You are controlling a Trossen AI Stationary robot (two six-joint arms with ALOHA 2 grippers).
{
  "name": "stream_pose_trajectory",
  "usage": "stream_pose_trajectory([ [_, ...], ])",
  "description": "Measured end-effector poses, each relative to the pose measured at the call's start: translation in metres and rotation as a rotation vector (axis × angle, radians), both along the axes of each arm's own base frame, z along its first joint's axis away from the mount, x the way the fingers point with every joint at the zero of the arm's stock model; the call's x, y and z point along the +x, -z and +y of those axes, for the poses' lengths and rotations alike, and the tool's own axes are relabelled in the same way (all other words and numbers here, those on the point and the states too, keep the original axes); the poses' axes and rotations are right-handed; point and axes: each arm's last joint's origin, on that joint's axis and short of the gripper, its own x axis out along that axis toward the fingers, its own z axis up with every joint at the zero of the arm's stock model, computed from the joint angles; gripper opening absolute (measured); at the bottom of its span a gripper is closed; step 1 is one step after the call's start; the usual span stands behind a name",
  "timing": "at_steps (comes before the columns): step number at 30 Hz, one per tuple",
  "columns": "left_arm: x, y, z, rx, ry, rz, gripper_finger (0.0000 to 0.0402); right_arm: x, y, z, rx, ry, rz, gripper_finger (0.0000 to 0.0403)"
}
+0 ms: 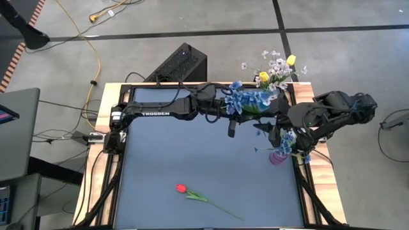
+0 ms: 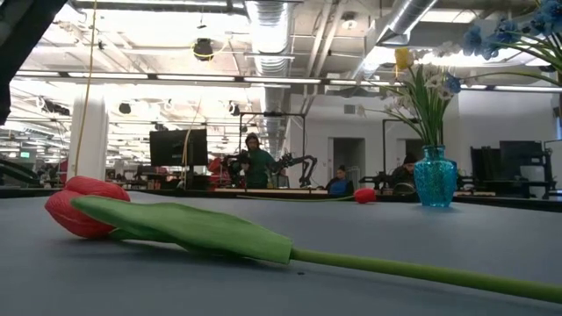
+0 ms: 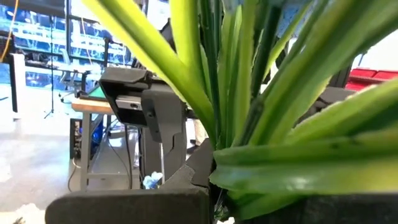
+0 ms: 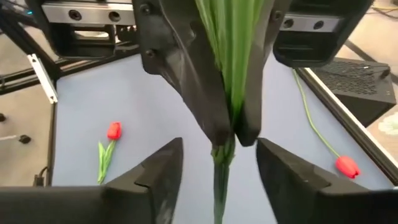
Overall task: Sort flowers into vase by color
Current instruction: Put the blue flowers into the violet vase
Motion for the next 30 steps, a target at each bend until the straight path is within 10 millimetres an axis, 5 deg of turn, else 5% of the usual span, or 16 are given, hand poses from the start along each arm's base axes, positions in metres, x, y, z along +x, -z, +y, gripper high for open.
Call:
stream_pose_trajectory([
  [14, 0.000, 0.000, 0.000, -0.003, 0.003, 0.003, 0.0040, -0.001, -0.006, -0.004, -0.017, -0.032, -0.043, 0.0038],
  [24, -0.003, 0.009, 0.018, -0.105, 0.205, 0.140, 0.0149, -0.036, -0.009, -0.006, 0.031, -0.034, -0.044, 0.0038],
  [30, -0.010, 0.030, 0.038, -0.212, 0.348, 0.399, 0.0166, -0.066, -0.019, 0.001, 0.060, -0.118, -0.151, 0.0038],
])
